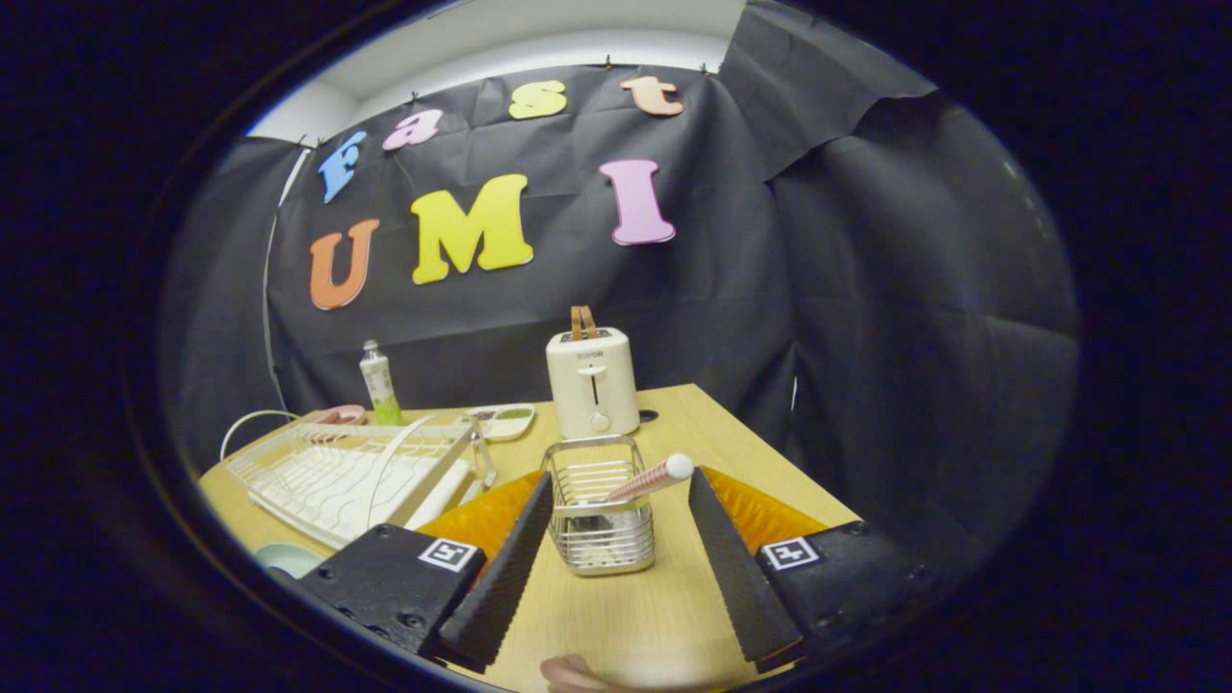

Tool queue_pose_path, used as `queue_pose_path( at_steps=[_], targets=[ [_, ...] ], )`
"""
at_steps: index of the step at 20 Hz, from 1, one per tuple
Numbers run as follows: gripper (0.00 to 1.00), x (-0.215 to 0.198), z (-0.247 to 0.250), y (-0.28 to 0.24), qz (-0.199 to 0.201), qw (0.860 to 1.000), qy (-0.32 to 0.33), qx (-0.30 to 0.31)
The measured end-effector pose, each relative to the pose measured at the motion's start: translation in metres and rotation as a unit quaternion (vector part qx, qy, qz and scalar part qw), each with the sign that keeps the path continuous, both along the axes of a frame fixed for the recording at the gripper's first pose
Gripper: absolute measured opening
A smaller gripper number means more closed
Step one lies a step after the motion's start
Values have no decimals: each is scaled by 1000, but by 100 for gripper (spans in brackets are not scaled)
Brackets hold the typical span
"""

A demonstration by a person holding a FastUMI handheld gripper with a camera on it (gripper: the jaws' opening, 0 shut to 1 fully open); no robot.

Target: Take the plate from the dish rack, then take the spoon from the basket and place it into the plate.

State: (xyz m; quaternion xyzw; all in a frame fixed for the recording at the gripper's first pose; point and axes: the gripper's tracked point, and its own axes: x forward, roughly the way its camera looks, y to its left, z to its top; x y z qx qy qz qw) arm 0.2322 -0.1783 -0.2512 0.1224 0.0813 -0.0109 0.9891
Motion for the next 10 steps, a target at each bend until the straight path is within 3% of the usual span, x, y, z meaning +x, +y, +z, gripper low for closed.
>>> queue_pose_path(
  at_steps=[3,5,6,7,10],
  targets=[
    [61,13,-18,-1,-3,1000,26,-11],
    [44,17,-9,-1,-4,1000,9,-4],
    [40,17,-5,1,3,1000,0,-1],
    [28,15,-2,4,8,1000,-4,3],
    [18,19,8,-2,-8,1000,-11,-5]
  ],
)
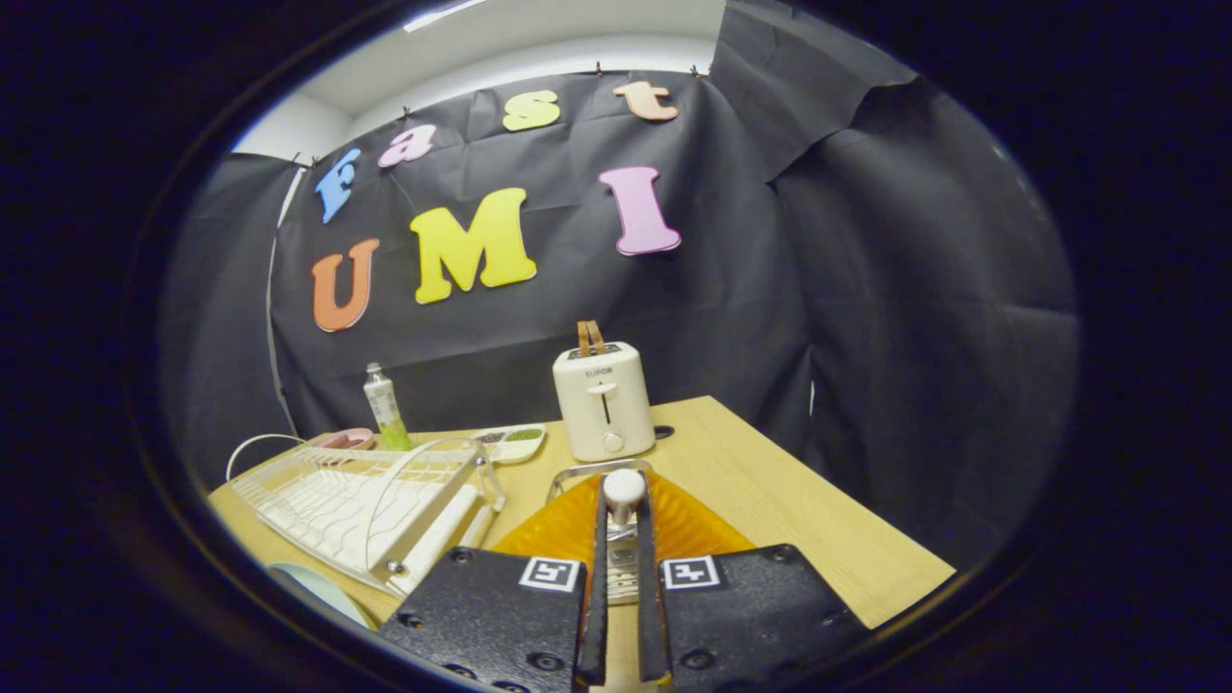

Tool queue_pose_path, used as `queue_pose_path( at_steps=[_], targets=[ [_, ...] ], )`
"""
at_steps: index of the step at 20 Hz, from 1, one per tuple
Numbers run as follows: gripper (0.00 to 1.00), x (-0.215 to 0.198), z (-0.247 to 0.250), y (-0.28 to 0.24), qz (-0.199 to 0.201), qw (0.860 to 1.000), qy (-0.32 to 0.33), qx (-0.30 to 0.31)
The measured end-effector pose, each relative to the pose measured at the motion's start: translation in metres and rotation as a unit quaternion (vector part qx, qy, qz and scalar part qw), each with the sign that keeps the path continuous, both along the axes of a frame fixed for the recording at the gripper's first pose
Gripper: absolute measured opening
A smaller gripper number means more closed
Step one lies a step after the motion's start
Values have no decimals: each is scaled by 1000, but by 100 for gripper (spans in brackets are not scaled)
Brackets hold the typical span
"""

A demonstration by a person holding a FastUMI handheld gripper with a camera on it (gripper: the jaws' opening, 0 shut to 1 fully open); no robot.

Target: Take the plate from the dish rack, then take the spoon from the basket and place it into the plate.

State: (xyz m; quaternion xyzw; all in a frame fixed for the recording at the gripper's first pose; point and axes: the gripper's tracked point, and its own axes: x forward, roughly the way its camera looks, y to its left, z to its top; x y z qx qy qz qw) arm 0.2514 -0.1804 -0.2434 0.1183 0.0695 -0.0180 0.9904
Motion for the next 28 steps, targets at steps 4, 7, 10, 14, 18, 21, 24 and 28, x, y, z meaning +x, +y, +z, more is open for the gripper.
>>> queue_pose_path(
  at_steps=[4,7,10,14,18,21,24,28],
  targets=[
    [17,-4,20,-3,-8,1000,-11,-1],
    [17,-12,39,-6,-16,1000,-24,-2],
    [17,-26,65,-7,-23,999,-34,-10],
    [17,-60,105,15,1,999,-45,-19],
    [17,-108,151,40,21,997,-65,-41],
    [17,-146,167,70,48,996,-59,-38],
    [17,-180,176,96,58,996,-57,-43],
    [17,-210,168,139,72,995,-41,-48]
  ],
)
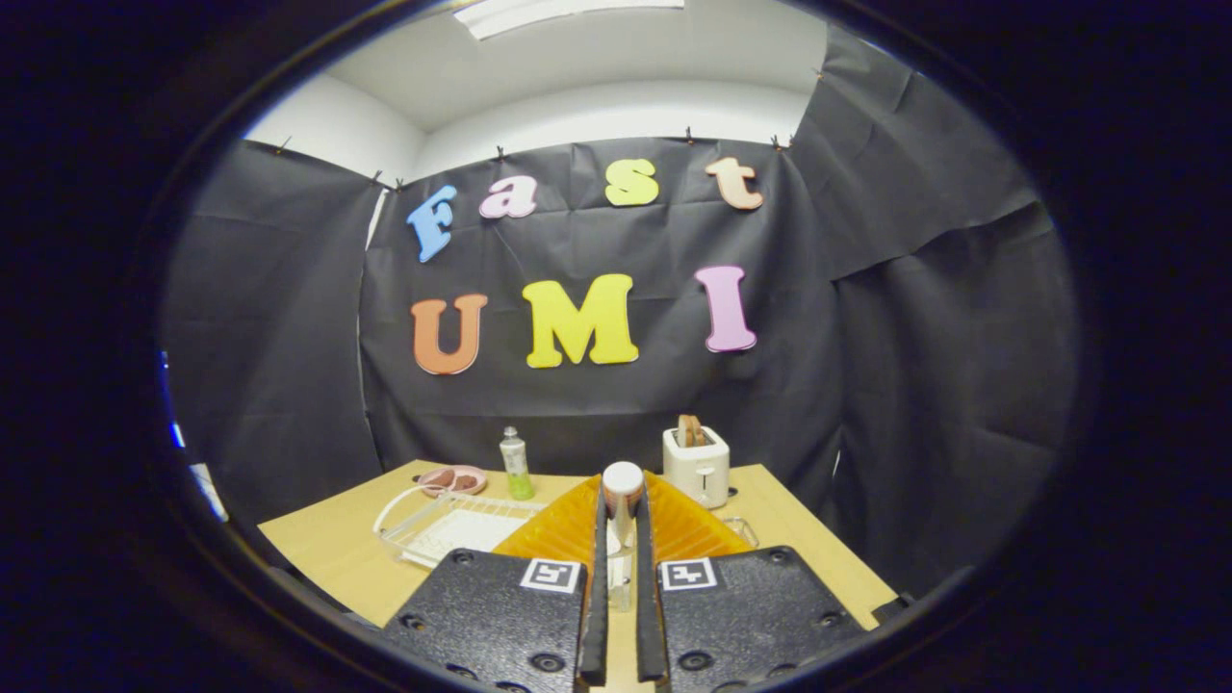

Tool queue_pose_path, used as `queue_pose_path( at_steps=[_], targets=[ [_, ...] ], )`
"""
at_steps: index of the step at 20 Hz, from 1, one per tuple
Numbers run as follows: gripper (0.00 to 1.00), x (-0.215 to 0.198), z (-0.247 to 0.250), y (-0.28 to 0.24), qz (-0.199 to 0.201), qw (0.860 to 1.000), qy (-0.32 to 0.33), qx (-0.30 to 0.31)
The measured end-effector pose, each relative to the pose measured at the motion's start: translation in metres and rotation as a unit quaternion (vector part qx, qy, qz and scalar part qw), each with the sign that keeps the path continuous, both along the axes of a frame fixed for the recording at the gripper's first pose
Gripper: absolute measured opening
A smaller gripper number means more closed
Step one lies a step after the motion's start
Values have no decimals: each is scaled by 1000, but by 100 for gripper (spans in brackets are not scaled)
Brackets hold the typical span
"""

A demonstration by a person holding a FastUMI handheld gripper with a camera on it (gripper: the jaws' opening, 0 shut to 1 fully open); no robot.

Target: Take the plate from the dish rack, then take the spoon from the basket and place it into the plate.

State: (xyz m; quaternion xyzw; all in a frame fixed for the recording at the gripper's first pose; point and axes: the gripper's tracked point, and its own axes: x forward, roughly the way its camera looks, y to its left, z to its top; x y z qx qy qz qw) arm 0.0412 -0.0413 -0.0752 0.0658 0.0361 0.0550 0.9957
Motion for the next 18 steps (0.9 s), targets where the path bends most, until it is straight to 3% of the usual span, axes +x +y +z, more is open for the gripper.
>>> queue_pose_path(
  at_steps=[8,12,18],
  targets=[
    [17,-1,-69,119,97,993,67,-6],
    [17,10,-114,153,124,985,123,-7],
    [17,23,-130,163,132,979,155,-14]
  ],
)
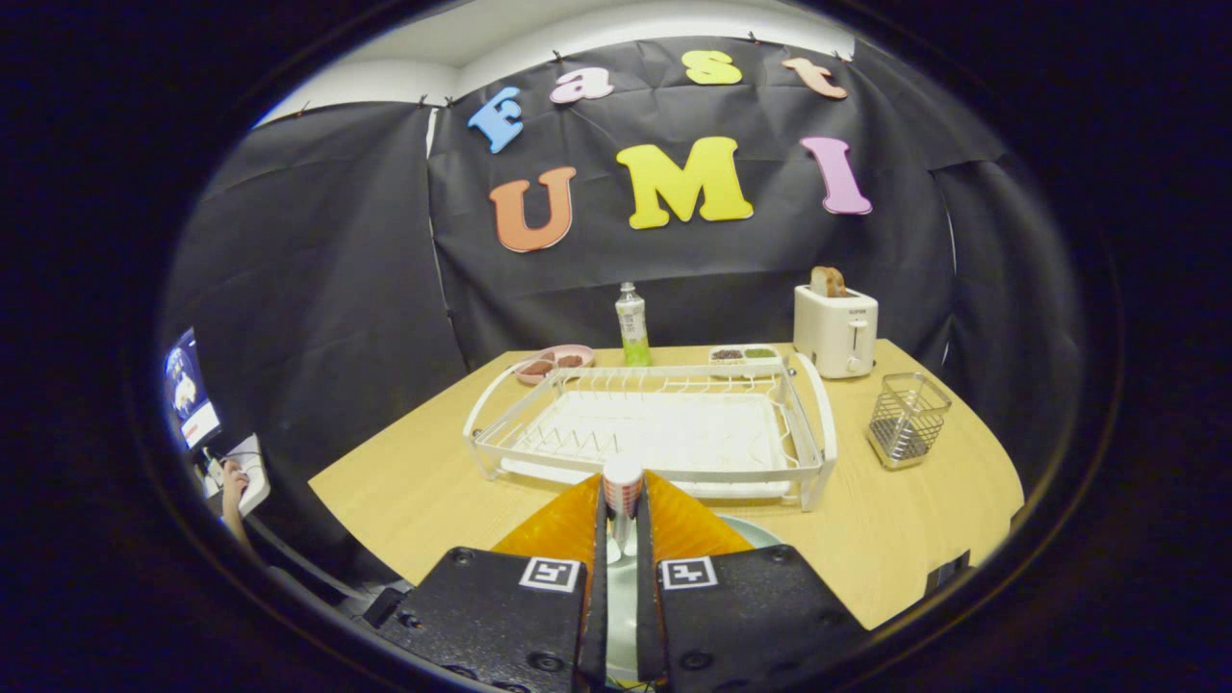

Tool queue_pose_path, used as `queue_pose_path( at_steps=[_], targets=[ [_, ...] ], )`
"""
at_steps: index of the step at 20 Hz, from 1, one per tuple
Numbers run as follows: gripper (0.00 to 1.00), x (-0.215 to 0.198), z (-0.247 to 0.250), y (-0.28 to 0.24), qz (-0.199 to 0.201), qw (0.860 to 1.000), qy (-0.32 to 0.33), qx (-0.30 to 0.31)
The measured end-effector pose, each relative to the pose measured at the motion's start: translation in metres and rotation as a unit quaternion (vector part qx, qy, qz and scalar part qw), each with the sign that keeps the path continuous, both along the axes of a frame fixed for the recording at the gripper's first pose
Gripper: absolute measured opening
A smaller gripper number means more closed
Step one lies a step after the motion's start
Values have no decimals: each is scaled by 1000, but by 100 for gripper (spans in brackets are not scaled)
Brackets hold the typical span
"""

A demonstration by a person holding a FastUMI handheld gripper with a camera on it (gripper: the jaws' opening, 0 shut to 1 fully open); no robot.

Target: Take the plate from the dish rack, then take the spoon from the basket and place it into the plate.

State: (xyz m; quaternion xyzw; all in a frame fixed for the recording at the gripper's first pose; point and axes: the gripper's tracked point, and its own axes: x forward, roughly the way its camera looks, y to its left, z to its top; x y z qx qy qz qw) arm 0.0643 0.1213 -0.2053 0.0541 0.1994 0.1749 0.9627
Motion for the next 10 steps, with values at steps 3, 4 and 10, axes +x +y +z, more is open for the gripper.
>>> queue_pose_path(
  at_steps=[3,4,10],
  targets=[
    [19,3,-5,1,1,1000,23,-10],
    [19,3,-7,0,2,999,31,-11],
    [27,15,4,-26,-38,999,23,-21]
  ],
)
